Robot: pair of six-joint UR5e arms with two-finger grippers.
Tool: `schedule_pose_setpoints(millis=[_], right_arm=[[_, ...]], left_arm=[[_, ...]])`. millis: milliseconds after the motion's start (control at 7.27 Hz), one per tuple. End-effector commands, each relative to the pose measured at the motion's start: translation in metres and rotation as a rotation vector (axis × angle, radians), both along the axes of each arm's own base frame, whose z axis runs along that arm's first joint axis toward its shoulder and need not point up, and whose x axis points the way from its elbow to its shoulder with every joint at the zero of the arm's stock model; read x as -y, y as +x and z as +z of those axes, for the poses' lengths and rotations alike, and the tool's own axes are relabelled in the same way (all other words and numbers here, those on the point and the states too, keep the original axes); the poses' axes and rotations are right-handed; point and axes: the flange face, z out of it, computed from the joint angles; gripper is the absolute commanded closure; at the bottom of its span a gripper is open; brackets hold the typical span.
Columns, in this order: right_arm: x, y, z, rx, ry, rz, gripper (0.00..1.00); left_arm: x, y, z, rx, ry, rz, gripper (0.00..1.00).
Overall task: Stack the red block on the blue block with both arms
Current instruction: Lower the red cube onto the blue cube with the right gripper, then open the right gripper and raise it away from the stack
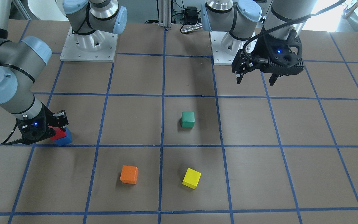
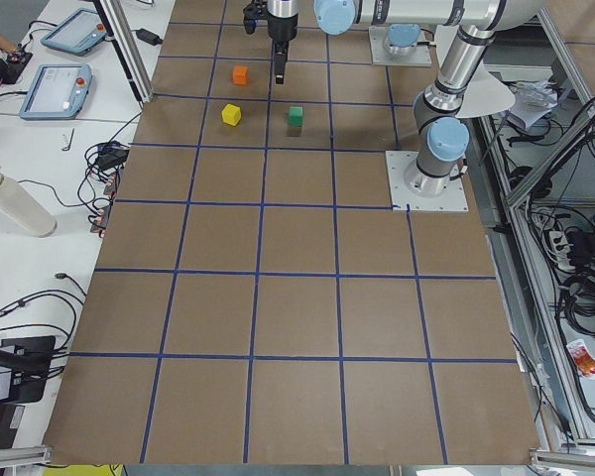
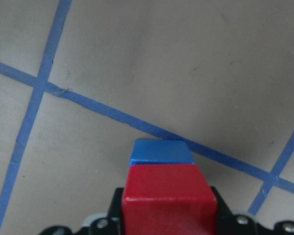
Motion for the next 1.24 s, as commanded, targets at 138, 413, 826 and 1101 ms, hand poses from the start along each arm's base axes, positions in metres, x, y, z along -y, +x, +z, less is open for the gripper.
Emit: schedule_pose_setpoints(millis=[138, 413, 826, 1101], right_arm=[[-0.001, 0.0, -0.001, 0.001, 0.011, -0.002, 0.33], [-0.002, 0.0, -0.001, 0.0, 0.013, -0.001, 0.1], [-0.005, 0.002, 0.073, -0.004, 0.007, -0.021, 0.0], [-0.022, 0.014, 0.186, -0.013, 0.06, -0.153, 0.0]], left_arm=[[0.0, 0.0, 0.0, 0.0, 0.0, 0.0, 0.0], [0.0, 0.0, 0.0, 0.0, 0.0, 0.0, 0.0], [0.0, 0.0, -0.001, 0.0, 0.002, 0.0, 0.0], [0.0, 0.0, -0.001, 0.0, 0.002, 0.0, 0.0]])
